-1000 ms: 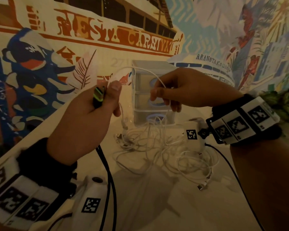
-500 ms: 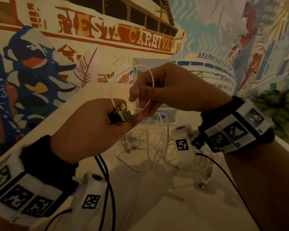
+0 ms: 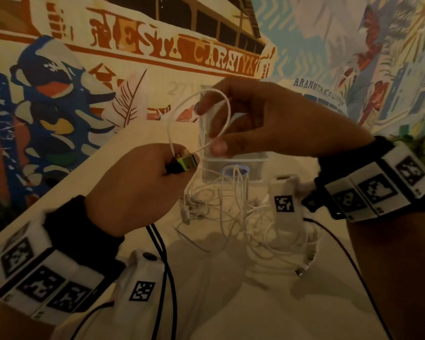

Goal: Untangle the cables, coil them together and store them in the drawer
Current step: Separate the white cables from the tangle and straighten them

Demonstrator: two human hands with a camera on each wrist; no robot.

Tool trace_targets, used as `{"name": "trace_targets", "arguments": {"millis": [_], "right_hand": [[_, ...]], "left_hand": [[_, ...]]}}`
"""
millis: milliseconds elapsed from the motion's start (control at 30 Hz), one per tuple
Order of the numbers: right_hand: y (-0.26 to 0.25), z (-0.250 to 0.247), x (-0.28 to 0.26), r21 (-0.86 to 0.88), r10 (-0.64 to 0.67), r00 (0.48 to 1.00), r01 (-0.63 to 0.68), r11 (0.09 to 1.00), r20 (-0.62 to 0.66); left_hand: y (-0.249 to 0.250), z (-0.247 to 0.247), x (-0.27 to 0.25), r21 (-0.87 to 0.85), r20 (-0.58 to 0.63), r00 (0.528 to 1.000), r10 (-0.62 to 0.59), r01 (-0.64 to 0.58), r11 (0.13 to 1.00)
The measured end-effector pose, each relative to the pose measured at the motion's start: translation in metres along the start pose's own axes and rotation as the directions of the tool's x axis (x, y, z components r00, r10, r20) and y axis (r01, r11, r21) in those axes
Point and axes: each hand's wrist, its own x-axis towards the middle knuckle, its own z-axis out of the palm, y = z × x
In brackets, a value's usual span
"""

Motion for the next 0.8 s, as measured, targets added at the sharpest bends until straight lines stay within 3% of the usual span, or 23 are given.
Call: {"name": "trace_targets", "arguments": {"millis": [133,233,333,467,800], "right_hand": [[0.01,-0.028,-0.017,-0.266,0.265,0.963,-0.243,0.933,0.05],[0.025,-0.03,-0.018,-0.401,0.509,0.841,-0.408,0.82,0.184],[0.034,-0.017,-0.011,-0.425,0.591,0.747,-0.448,0.787,0.306],[0.035,0.002,-0.003,-0.361,0.565,0.751,-0.45,0.817,0.342],[0.048,0.012,0.008,-0.428,0.512,0.814,-0.374,0.823,0.274]], "left_hand": [[0.001,-0.001,-0.001,-0.034,-0.006,0.999,-0.043,0.043,0.999],[0.002,-0.001,-0.001,-0.061,0.009,0.998,-0.062,0.062,0.996],[0.002,-0.001,0.0,-0.067,0.015,0.996,-0.089,0.09,0.994],[0.003,-0.002,0.0,-0.09,0.01,0.997,-0.081,0.082,0.993],[0.001,-0.003,0.001,-0.037,0.035,0.994,-0.103,0.104,0.994]]}}
